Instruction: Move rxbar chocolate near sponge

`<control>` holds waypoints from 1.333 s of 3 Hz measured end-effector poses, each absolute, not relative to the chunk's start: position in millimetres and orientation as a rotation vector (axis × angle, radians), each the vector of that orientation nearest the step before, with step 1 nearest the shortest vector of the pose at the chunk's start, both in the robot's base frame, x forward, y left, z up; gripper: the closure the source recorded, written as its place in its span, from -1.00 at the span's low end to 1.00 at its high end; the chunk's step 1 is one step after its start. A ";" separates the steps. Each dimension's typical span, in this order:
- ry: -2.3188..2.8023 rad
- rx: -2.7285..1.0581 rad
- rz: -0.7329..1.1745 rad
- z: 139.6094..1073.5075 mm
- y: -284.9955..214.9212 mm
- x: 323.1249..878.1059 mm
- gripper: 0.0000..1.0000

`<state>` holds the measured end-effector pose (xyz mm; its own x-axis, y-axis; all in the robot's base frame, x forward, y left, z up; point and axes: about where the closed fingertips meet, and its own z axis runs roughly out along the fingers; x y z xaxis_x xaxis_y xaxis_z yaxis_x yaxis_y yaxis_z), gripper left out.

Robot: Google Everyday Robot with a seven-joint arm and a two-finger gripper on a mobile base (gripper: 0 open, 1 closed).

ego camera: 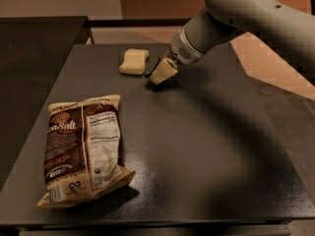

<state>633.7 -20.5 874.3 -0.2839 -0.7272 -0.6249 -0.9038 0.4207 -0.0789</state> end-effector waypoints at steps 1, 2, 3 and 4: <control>2.120 -1.357 0.389 865.1 -16.0 645.2 0.66; 2.141 -1.341 0.389 857.4 -14.2 653.1 0.19; 2.150 -1.327 0.392 853.0 -11.4 658.7 -0.27; 2.155 -1.326 0.397 847.8 -7.3 661.3 -0.74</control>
Offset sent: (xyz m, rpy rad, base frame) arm 0.0299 0.0046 -0.0237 -0.0107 0.0407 -0.0632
